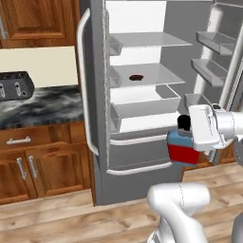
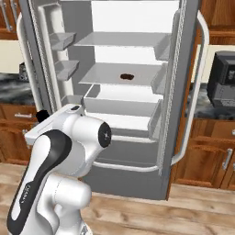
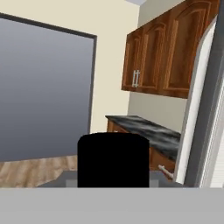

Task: Place the liquor and beer on the top shelf of the fridge to keep them out of children's reach, and place the sweet potato on lower shelves for easy access.

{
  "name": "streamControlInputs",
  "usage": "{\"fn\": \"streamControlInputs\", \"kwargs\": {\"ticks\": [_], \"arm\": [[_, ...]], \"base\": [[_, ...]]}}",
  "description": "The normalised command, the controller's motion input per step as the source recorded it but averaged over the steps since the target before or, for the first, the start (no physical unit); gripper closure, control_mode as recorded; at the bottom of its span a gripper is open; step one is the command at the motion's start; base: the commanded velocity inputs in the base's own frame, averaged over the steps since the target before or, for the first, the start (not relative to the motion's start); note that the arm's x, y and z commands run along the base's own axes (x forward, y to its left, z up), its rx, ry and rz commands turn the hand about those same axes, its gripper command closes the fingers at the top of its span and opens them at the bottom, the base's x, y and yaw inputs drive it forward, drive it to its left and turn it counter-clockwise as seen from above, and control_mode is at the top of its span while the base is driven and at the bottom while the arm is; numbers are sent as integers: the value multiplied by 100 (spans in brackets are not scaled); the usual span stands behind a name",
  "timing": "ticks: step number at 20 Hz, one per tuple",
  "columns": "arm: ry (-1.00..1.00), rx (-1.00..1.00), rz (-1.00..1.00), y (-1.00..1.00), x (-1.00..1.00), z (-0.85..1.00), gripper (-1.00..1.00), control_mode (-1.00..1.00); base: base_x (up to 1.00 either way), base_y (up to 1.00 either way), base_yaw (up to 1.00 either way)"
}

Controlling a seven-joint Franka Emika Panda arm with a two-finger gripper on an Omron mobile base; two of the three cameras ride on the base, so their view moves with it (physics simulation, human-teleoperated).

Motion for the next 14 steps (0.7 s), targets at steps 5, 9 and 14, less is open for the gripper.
{"fn": "streamControlInputs", "kwargs": {"ticks": [5,9,14], "arm": [[0,0,0,0,0,0,100,100],[0,0,0,0,0,0,100,100],[0,0,0,0,0,0,100,100]], "base": [[67,3,-13],[62,3,-11],[60,8,-12]]}}
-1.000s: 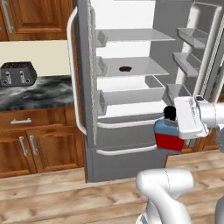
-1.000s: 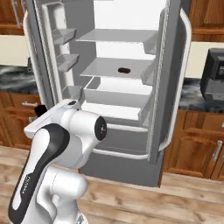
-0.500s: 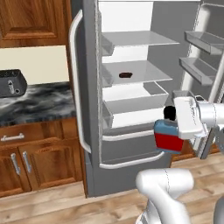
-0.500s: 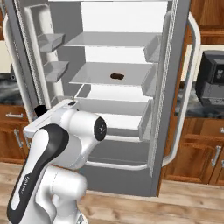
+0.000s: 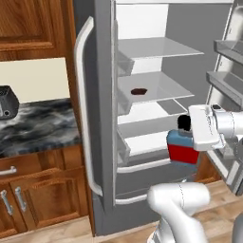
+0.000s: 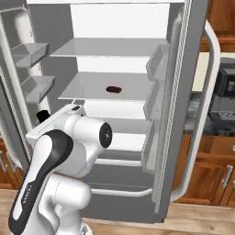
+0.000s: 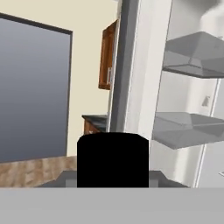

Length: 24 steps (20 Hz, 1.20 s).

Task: Place the liquor and beer on the top shelf of the fridge to keep them out of children's reach, and place the sweet potato on lower shelves for easy access.

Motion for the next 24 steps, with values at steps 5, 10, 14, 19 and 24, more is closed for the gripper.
{"fn": "streamControlInputs", "kwargs": {"ticks": [5,10,14,19,24], "arm": [[0,0,0,0,0,0,100,100],[0,0,0,0,0,0,100,100],[0,0,0,0,0,0,100,100],[0,0,0,0,0,0,100,100],[0,0,0,0,0,0,100,100]], "base": [[61,2,-12],[63,0,-11],[64,0,-10],[59,0,-9],[55,0,-9]]}}
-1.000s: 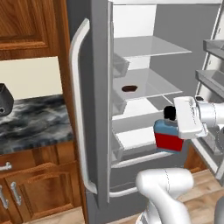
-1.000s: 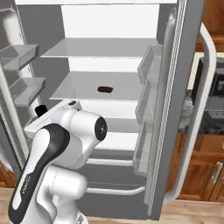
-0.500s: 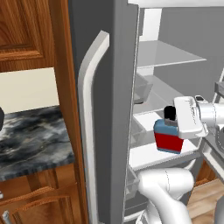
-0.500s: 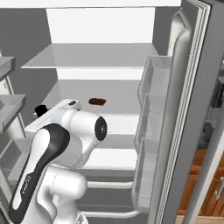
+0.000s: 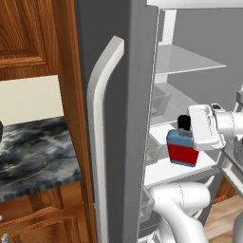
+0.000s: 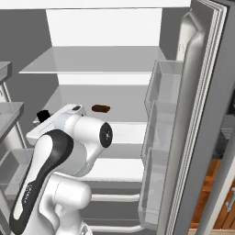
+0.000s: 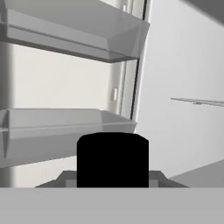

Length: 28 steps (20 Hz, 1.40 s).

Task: Place the liquor and beer on the top shelf of the fridge to keep them out of children's reach, and place the sweet potato on lower shelves for easy access.

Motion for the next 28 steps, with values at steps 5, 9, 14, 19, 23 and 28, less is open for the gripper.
{"fn": "streamControlInputs", "kwargs": {"ticks": [5,9,14,19,23,28], "arm": [[-6,0,-7,0,24,1,100,-100],[-5,0,-5,-4,22,25,100,-100],[-7,0,-4,0,27,60,100,-100],[-9,4,-6,0,31,65,100,-100],[-8,9,-13,0,41,60,100,-100],[-5,3,-18,0,27,50,100,-100]], "base": [[10,0,-2],[0,0,0],[0,0,0],[0,0,0],[0,0,0],[0,0,0]]}}
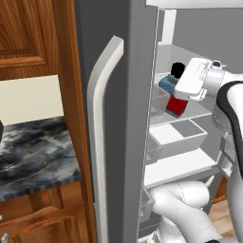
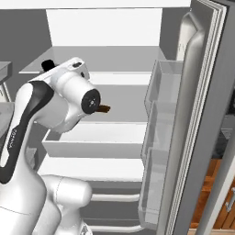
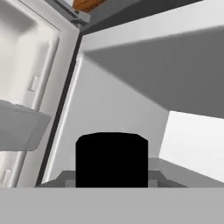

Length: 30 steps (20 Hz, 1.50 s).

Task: Place the liquor and beer on the top shelf of the fridge to keep them out of children's reach, and place the sweet potato on lower shelves for easy access.

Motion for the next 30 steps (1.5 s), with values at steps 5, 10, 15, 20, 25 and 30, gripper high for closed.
{"fn": "streamControlInputs", "kwargs": {"ticks": [5,10,15,20,25,30], "arm": [[0,2,-14,-11,28,39,100,-100],[0,4,-9,-28,20,49,100,-100],[0,6,-3,-23,23,29,100,-100],[0,5,0,-6,36,12,100,-100],[0,2,-1,0,47,2,100,-100],[0,0,-1,0,50,0,100,-100]], "base": [[0,0,0],[0,0,0],[0,0,0],[0,0,0],[0,0,0],[0,0,0]]}}
